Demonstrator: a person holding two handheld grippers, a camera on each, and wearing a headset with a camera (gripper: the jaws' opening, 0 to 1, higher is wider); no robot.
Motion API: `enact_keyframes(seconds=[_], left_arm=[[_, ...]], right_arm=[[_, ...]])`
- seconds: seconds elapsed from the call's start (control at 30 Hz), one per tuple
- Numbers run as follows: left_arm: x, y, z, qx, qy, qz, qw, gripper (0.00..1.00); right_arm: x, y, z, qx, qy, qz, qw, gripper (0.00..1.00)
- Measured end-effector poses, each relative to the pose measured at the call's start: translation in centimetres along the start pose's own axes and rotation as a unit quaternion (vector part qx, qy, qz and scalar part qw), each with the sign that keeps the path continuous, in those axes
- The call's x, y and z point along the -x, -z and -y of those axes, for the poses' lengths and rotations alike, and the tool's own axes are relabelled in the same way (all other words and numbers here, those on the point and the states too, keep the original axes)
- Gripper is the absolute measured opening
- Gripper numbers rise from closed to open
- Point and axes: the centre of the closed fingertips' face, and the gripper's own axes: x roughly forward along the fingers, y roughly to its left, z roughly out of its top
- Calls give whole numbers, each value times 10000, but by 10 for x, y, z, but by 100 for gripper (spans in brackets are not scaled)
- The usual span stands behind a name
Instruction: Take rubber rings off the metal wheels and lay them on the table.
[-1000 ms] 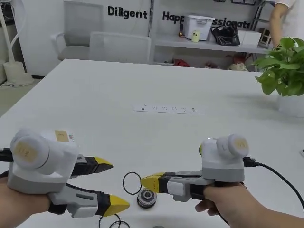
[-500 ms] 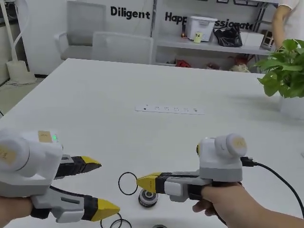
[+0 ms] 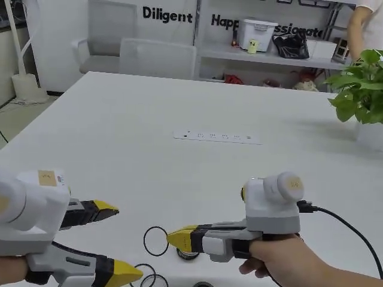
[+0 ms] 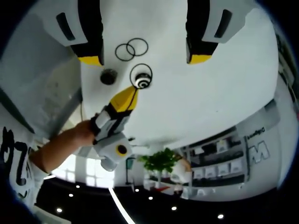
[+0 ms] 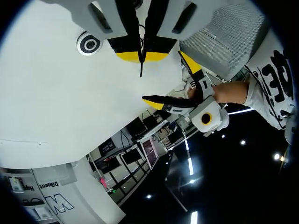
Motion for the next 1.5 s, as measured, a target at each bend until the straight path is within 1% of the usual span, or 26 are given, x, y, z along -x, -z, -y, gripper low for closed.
enact_keyframes(seconds=[0.27,0.6,0.77,1.17,1.5], left_arm=[[0,4,4,-65,61,-75,9999,75],[0,12,6,-29,75,-140,9999,75],[1,18,7,-44,80,-212,9997,75],[-1,20,9,-4,111,-236,9997,75],[-3,25,12,35,144,-288,9995,74]], right_arm=[[-2,6,0,-40,-30,-71,10000,0],[-7,22,2,-145,-43,-286,9995,0],[-8,28,3,-188,-53,-379,9991,0],[-12,40,8,-340,-21,-523,9981,0],[-14,48,12,-460,39,-592,9972,0]])
